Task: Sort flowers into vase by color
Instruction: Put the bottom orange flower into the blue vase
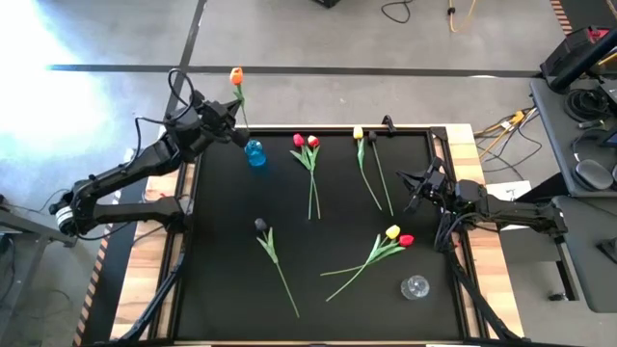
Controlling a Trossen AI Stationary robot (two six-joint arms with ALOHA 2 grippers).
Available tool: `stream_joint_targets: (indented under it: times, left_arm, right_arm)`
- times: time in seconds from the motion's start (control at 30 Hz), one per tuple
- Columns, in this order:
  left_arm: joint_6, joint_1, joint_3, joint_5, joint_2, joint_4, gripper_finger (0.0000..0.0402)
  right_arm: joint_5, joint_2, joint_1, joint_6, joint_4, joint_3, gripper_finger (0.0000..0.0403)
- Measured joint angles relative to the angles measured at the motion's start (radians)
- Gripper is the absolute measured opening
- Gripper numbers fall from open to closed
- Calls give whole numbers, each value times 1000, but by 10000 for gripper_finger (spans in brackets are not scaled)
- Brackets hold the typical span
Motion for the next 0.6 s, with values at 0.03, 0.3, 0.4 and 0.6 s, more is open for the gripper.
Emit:
stream_joint_targets:
  times: [0.03, 0.3, 0.4, 0.6]
  left_arm:
    - [7, 0, -11, 1, 0, 16, 0]
    - [87, 0, -121, 9, 0, 204, 0]
    - [90, 1, -156, 48, -1, 264, 0]
    - [136, 1, -230, 58, 0, 349, 0]
  right_arm:
    - [0, 0, 0, 0, 0, 0, 9]
    - [0, 0, 0, 0, 0, 0, 9]
    - [0, 0, 0, 0, 0, 0, 9]
    - [0, 0, 0, 0, 0, 0, 9]
